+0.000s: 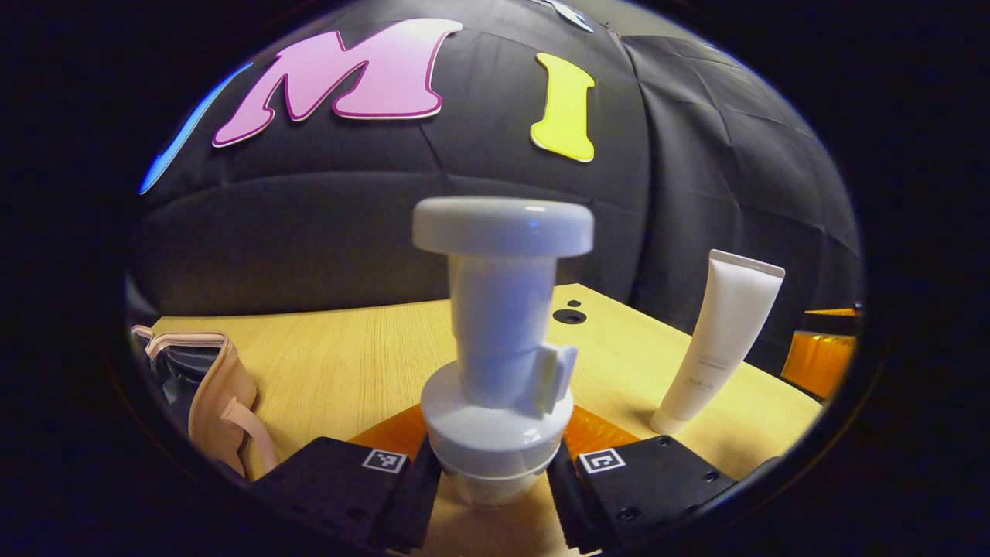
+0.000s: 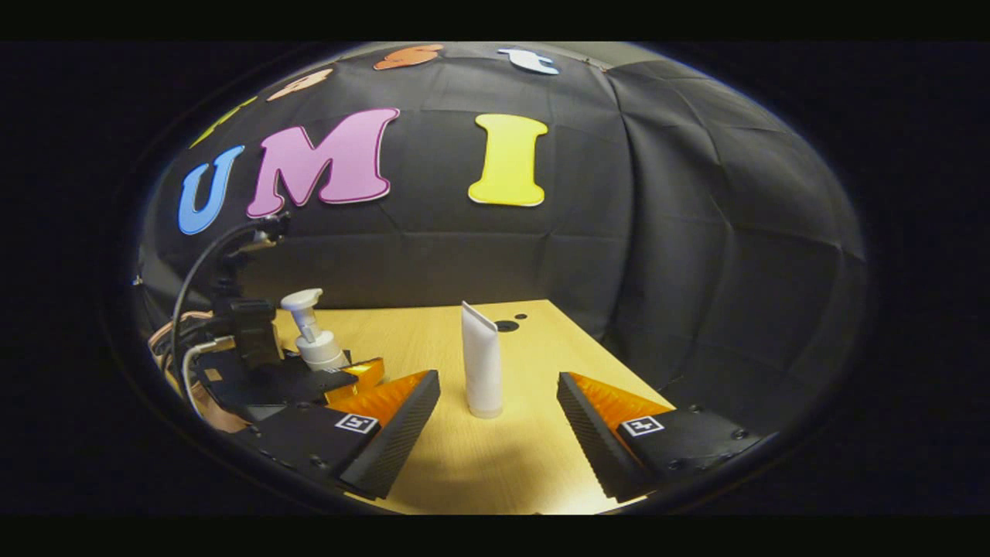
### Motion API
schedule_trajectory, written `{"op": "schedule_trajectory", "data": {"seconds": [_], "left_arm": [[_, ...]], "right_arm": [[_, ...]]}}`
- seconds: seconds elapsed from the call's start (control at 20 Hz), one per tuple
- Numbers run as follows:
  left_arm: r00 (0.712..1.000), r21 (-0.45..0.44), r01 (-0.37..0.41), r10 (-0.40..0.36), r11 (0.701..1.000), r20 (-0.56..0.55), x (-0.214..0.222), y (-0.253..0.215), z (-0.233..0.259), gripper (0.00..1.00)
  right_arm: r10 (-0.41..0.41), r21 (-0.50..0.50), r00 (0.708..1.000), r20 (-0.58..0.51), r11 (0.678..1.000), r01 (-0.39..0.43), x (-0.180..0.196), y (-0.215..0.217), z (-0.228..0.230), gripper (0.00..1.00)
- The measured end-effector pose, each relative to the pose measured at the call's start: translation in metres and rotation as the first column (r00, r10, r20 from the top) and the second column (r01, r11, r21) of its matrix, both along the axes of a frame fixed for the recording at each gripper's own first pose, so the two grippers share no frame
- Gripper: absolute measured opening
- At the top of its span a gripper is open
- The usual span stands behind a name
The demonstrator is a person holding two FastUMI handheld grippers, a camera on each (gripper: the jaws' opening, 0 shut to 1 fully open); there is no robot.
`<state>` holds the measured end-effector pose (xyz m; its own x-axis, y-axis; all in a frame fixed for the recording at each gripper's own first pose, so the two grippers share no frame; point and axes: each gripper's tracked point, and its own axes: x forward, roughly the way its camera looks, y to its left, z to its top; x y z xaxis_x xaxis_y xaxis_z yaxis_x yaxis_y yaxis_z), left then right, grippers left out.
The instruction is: First open the suitcase, pack the skin care products into it, and then close the suitcase.
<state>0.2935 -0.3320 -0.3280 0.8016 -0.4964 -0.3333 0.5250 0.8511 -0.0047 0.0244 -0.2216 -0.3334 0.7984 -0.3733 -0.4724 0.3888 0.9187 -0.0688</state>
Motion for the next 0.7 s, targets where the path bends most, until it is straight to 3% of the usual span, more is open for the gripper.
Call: {"op": "schedule_trajectory", "data": {"seconds": [0.15,0.3,0.65,0.7], "left_arm": [[1.0,0.002,0.007,-0.007,1.0,-0.002,0.002,0.003,-0.002,0.64],[0.999,0.003,-0.04,0.04,0.999,-0.008,-0.002,0.026,0.004,0.62],[0.998,-0.07,-0.062,0.059,0.996,-0.033,-0.04,0.073,0.048,0.62],[0.997,-0.083,-0.062,0.059,0.995,-0.042,-0.047,0.078,0.053,0.62]], "right_arm": [[-0.015,0.02,1.0,-0.018,1.0,0.015,0.017,-0.002,-0.024,0.97],[-0.062,0.032,0.998,-0.032,0.997,0.063,0.032,-0.016,-0.046,0.98],[-0.087,0.043,0.992,-0.09,0.995,0.091,0.064,-0.026,-0.091,0.96],[-0.087,0.039,0.991,-0.099,0.995,0.091,0.065,-0.027,-0.097,0.84]]}}
